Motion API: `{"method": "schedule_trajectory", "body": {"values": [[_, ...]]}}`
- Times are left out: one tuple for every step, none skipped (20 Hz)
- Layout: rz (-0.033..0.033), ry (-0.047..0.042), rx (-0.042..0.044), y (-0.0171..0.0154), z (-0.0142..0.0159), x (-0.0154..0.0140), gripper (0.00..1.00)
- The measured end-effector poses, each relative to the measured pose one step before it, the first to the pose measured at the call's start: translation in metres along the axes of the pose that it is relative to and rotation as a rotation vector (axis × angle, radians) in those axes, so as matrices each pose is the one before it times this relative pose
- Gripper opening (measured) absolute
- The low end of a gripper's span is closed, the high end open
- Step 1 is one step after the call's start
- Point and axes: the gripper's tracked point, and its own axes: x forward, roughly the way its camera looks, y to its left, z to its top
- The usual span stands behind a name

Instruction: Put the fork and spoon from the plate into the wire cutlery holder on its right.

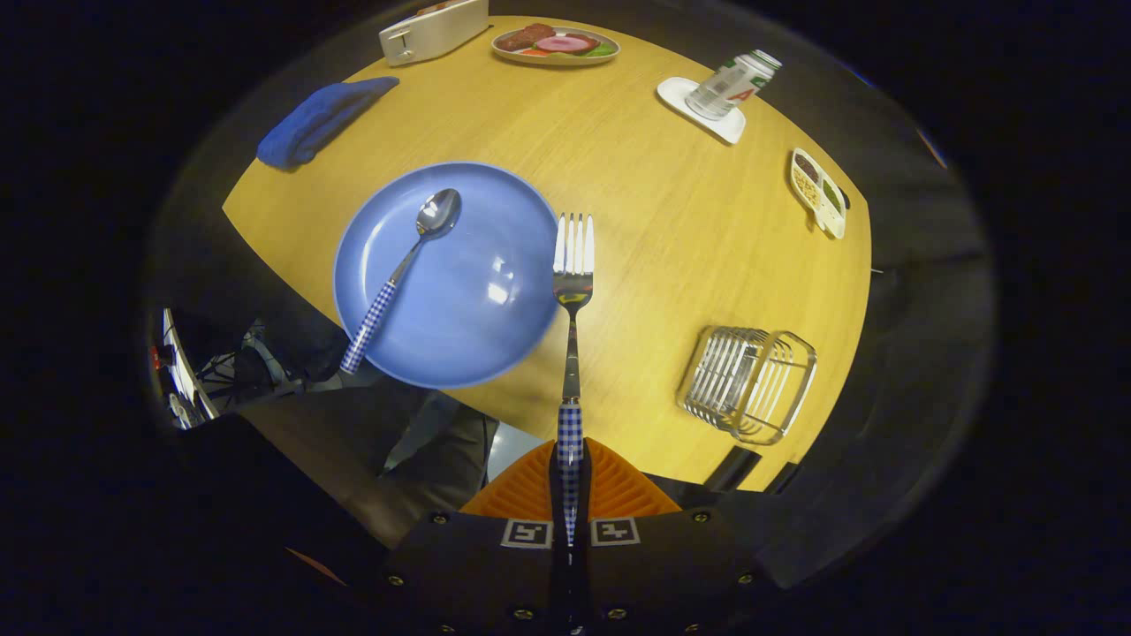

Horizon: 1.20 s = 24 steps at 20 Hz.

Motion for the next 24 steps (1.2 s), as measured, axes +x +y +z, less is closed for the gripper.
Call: {"method": "schedule_trajectory", "body": {"values": [[-0.01138, 0.01400, 0.01083, -0.01188, -0.00977, -0.00712, 0.02], [-0.01222, 0.01090, 0.02186, -0.01224, -0.00974, -0.00560, 0.01], [-0.00463, 0.01784, 0.01247, -0.01108, -0.00956, -0.00199, 0.02], [-0.00370, 0.01962, 0.00916, -0.01082, -0.00814, -0.00274, 0.02], [-0.00682, 0.01881, 0.00737, -0.01276, -0.00739, -0.00257, 0.02], [-0.01118, 0.00780, -0.00262, -0.01169, -0.00566, -0.00118, 0.02], [-0.00878, 0.01365, -0.01479, -0.01293, -0.00517, -0.00243, 0.02], [-0.00492, 0.01961, -0.01653, -0.00887, -0.00557, -0.00117, 0.01], [-0.00627, 0.03264, -0.01546, -0.00903, -0.00558, -0.00124, 0.02], [-0.00703, 0.03134, -0.00873, -0.00702, -0.00553, 0.00046, 0.02], [-0.00508, 0.03593, -0.01228, -0.00819, -0.00337, 0.00056, 0.02], [-0.00434, 0.02338, -0.00769, -0.00565, -0.00170, 0.00091, 0.01], [-0.00612, 0.03143, -0.01410, -0.00725, -0.00019, 0.00076, 0.02], [-0.00676, 0.02217, -0.01164, -0.00575, 0.00007, 0.00248, 0.02], [-0.00348, 0.02135, -0.02041, -0.00549, 0.00267, 0.00231, 0.02], [-0.01432, 0.02322, -0.02151, -0.00747, 0.00431, 0.00366, 0.01], [-0.03218, 0.02092, -0.01655, -0.01021, 0.00471, 0.00497, 0.02], [-0.01756, 0.02006, -0.02506, -0.00601, 0.00403, 0.00414, 0.02], [0.00148, 0.02179, -0.02960, -0.00248, 0.00369, 0.00359, 0.01], [0.00171, 0.01195, -0.02024, 0.00054, 0.00442, 0.00534, 0.01], [0.00222, 0.01195, -0.01926, -0.00118, 0.00472, 0.00442, 0.02], [0.00299, 0.01370, -0.01241, -0.00045, 0.00283, 0.00349, 0.02], [0.00547, 0.01787, -0.01106, -0.00046, 0.00244, 0.00265, 0.01], [0.00284, 0.00841, -0.00814, 0.00014, 0.00286, 0.00293, 0.01]]}}
